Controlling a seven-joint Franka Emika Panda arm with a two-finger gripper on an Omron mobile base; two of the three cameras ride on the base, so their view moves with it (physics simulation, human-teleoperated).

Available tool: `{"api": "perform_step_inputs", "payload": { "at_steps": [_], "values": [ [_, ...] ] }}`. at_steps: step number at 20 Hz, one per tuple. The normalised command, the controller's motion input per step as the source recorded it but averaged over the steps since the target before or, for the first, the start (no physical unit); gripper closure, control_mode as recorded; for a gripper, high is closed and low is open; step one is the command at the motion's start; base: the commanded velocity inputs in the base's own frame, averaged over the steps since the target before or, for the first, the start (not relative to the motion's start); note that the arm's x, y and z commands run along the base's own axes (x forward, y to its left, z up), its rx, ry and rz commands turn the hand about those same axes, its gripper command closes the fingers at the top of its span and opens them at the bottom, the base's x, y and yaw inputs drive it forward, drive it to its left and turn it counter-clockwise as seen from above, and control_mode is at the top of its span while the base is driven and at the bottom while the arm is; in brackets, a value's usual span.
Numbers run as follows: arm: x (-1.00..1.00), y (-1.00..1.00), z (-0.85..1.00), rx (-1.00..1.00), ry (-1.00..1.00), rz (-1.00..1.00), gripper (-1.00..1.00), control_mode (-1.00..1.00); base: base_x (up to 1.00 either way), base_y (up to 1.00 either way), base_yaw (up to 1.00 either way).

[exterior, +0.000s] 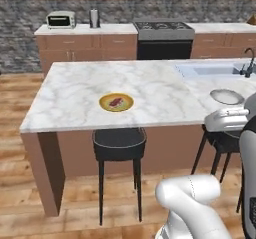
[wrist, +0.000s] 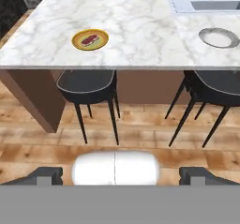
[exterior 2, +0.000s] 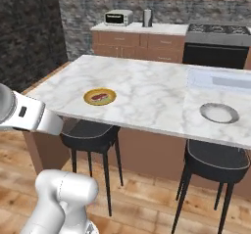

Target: Transport the steak and bell pepper to the fridge. Place the steak on the rack containing meat and place the bell pepper on the rack containing the vegetable, ensuring meats and vegetables are on different racks.

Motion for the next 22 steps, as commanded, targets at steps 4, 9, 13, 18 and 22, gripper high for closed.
{"api": "perform_step_inputs", "payload": {
  "at_steps": [4, 9, 13, 18, 22],
  "values": [
    [0.00, 0.00, 0.00, 0.00, 0.00, 0.00, -1.00, 1.00, 0.05, 1.00, -0.39],
    [0.00, 0.00, 0.00, 0.00, 0.00, 0.00, -1.00, 1.00, 0.41, 0.82, -0.29],
    [0.00, 0.00, 0.00, 0.00, 0.00, 0.00, -1.00, 1.00, 0.99, 0.18, -0.08],
    [0.00, 0.00, 0.00, 0.00, 0.00, 0.00, -1.00, 1.00, 1.00, 0.15, -0.08],
    [0.00, 0.00, 0.00, 0.00, 0.00, 0.00, -1.00, 1.00, 1.00, 0.46, -0.16]
  ]
}}
